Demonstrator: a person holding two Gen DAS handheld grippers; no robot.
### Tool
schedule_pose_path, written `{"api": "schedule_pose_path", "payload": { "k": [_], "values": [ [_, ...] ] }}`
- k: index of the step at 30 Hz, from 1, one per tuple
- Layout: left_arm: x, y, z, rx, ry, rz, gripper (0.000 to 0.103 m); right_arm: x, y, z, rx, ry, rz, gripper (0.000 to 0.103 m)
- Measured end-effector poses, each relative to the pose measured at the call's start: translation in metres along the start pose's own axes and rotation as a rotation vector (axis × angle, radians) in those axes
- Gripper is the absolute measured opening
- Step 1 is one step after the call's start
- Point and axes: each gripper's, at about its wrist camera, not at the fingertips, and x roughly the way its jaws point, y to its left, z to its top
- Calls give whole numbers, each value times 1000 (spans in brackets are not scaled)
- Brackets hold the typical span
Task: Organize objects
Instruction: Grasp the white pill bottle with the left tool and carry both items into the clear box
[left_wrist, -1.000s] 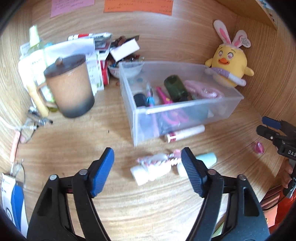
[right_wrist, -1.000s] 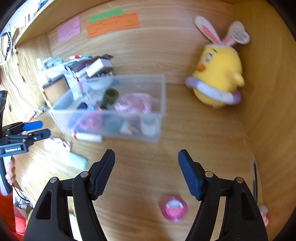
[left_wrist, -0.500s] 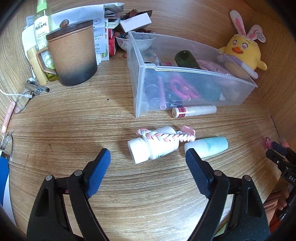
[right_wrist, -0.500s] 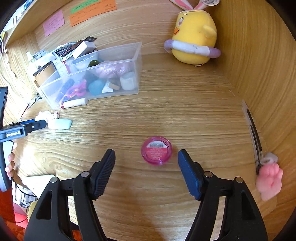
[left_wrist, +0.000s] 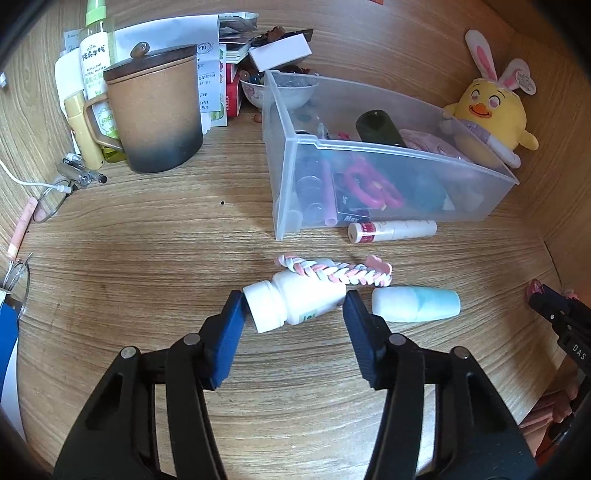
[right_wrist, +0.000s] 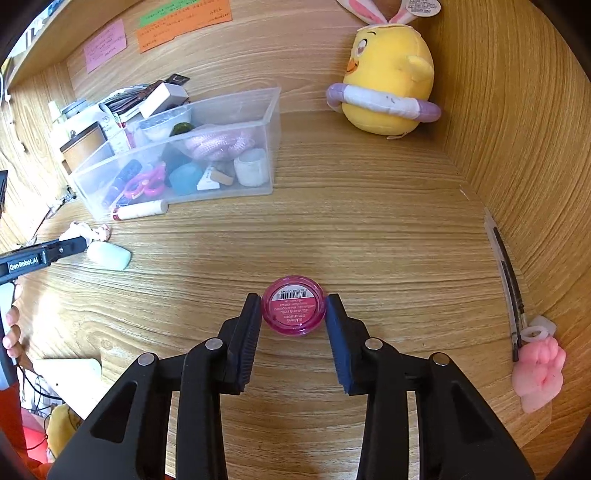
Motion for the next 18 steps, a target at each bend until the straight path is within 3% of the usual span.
{"api": "schedule_pose_path", "payload": {
  "k": [9,18],
  "values": [
    [-18,-1,-12,43,1,-8,54,-7,15,18,-32,-48,36,32],
    [-47,0,-4,41,-79,-21,54,-8,35,40,-52,-99,92,32]
  ]
}}
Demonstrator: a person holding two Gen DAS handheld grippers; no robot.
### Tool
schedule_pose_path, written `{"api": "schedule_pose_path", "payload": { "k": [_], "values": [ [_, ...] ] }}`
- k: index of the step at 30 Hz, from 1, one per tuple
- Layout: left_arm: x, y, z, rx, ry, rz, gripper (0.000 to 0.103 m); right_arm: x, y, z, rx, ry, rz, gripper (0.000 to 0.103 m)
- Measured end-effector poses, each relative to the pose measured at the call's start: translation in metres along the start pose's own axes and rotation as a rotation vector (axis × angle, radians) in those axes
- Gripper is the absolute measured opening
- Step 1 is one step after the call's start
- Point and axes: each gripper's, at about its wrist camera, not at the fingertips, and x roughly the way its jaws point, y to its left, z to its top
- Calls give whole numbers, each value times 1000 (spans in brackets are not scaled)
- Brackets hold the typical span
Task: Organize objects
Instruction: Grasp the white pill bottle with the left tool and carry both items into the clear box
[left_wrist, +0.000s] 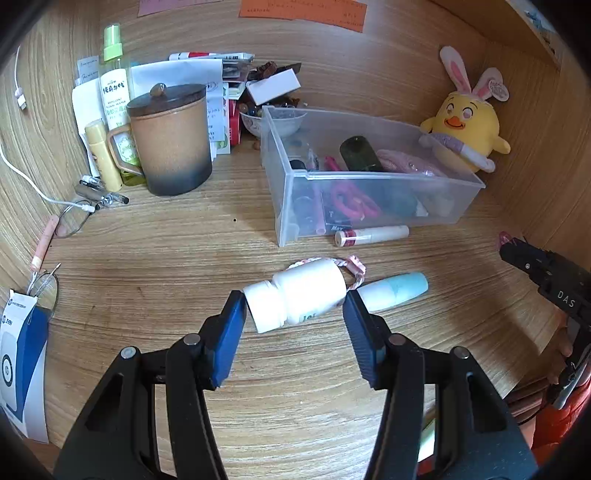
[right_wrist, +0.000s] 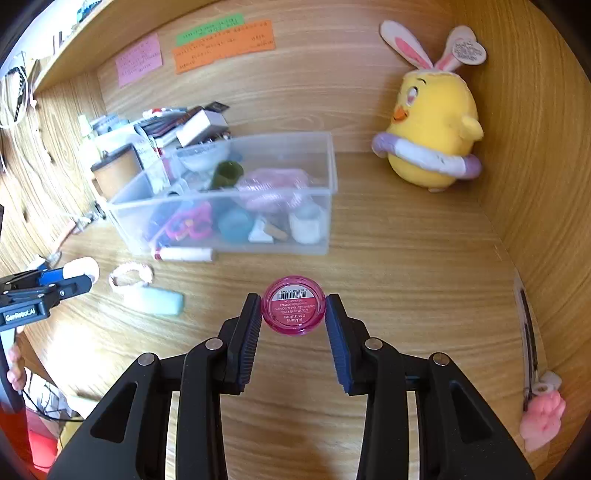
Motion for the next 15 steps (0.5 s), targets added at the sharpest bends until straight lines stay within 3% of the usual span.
{"api": "schedule_pose_path", "payload": {
  "k": [8,15],
  "values": [
    [-7,-7,26,-25,-84,-47,54,1,16,28,-31,-52,22,32],
    [-9,-18,55,11,-150,-56,54,8,24,54,-43,-82,43,32]
  ]
}}
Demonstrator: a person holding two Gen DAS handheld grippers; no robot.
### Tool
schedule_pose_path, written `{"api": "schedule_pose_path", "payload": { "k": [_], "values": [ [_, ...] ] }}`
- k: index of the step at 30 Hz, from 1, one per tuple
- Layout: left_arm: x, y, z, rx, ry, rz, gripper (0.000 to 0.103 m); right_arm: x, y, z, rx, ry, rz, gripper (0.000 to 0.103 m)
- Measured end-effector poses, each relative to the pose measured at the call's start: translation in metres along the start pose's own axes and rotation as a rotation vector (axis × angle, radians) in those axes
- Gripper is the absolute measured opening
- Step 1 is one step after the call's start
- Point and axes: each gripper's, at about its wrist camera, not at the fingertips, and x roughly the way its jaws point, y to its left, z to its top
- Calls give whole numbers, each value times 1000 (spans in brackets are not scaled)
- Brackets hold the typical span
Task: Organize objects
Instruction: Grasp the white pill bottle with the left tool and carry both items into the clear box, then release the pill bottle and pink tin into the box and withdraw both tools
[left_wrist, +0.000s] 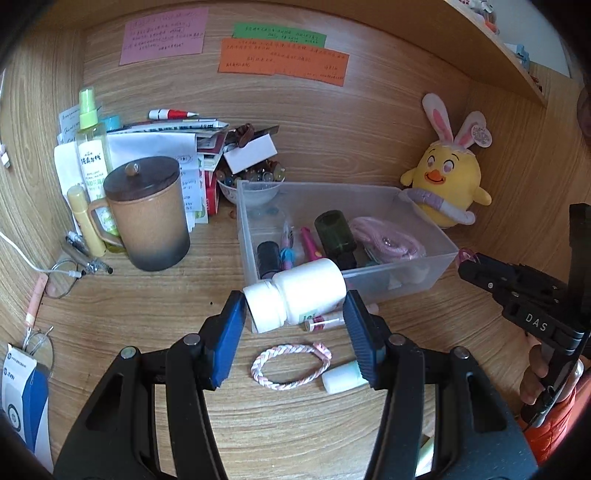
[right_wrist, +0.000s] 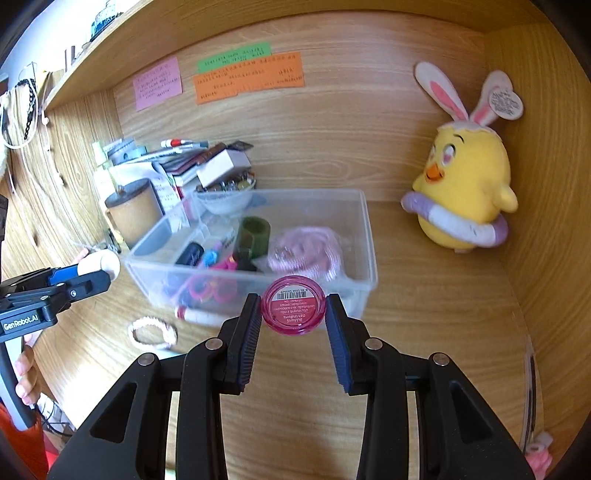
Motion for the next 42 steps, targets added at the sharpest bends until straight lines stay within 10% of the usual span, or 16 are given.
{"api": "schedule_pose_path", "payload": {
  "k": [24,42],
  "values": [
    [60,-3,27,11,57,6,54,90,30,35,-71,150,74,32],
    [39,-8,20,43,38,4,66,64,37,32,-111,129,87,41]
  ]
}}
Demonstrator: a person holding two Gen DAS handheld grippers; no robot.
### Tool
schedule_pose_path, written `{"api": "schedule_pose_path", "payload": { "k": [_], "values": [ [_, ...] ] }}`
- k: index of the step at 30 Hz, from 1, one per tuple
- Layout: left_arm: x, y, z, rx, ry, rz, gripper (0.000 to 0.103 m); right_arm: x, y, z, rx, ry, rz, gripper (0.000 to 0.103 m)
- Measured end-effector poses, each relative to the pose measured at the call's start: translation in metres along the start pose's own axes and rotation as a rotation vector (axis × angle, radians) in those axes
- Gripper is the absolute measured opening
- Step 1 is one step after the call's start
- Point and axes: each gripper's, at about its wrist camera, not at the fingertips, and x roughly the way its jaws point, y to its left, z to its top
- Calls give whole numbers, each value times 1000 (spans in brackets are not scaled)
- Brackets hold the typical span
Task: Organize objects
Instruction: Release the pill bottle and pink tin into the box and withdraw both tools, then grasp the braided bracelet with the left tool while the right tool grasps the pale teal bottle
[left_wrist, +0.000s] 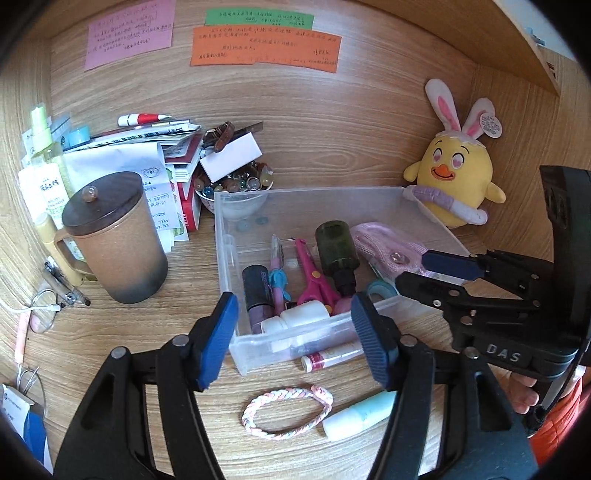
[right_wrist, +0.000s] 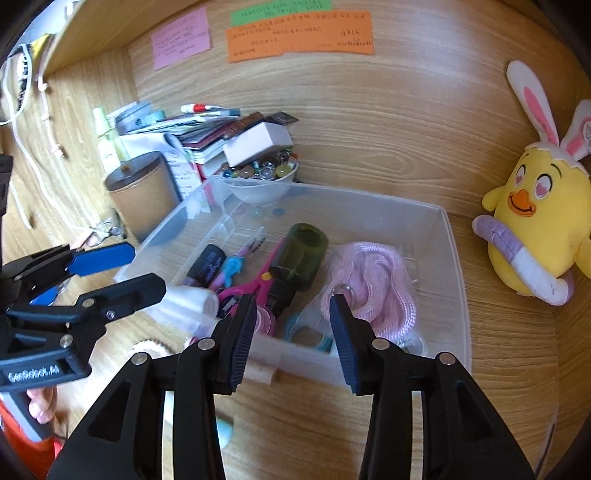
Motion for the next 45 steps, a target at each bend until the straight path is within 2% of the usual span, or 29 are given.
{"api": "schedule_pose_path", "payload": {
  "k": [6,10,19,27,30,32,35,40,45],
  "values": [
    [-11,4,-20,12,31,-1,73,-26,9,-21,-26,-13,29,48],
    [-10,10,-38,20,79,25,74,-29,22,-36,-65,13,59,52],
    [-3,27,-67,-13,168,42,75,8,60,-66,-165,150,142,54],
    [-6,34,-70,-27,162,55,78,27,77,-72,-260,202,138,54],
    [-4,33,-68,-19,162,53,78,21,77,-78,-276,193,143,46],
    [-2,31,-67,-12,162,51,78,15,73,-84,-282,193,148,33],
    [4,28,-64,-7,170,41,79,8,66,-90,-273,199,137,23],
    [6,16,-62,9,164,15,78,-4,43,-97,-228,199,88,22],
    [6,1,-62,47,171,-11,59,-15,20,-100,-171,197,54,22]
  ]
}}
